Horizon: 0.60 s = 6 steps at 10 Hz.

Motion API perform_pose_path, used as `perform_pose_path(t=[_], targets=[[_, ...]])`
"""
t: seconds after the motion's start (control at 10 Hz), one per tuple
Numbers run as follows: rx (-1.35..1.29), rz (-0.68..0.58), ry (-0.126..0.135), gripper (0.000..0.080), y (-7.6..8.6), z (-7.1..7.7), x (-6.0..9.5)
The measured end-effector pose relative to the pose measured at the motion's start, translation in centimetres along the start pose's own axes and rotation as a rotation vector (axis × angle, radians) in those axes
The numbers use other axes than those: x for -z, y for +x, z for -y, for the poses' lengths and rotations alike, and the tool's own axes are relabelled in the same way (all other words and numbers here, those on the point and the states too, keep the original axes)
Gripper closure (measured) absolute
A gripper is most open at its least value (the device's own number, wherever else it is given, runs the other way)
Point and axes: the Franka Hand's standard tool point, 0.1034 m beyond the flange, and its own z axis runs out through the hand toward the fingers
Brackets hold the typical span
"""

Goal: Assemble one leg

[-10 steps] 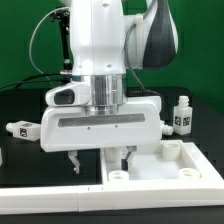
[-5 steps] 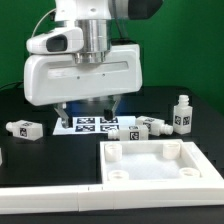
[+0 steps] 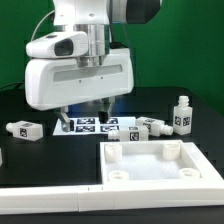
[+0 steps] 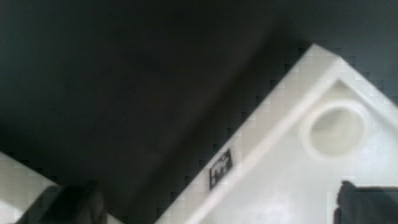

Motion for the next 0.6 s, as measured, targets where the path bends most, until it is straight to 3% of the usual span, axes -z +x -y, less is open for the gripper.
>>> perform_pose_path(t=[0.1, 0.2, 0.3, 0.6], targets=[[0.050, 0.001, -0.021, 0.0150, -3.0, 1.0, 0.6], [0.058, 0.019, -0.004, 0.0150, -4.8, 1.2, 1.4], [0.039, 0.013, -0.011, 0.0150, -4.6, 1.0, 1.8], [0.025, 0.025, 0.002, 0.0150, -4.5, 1.5, 1.3]])
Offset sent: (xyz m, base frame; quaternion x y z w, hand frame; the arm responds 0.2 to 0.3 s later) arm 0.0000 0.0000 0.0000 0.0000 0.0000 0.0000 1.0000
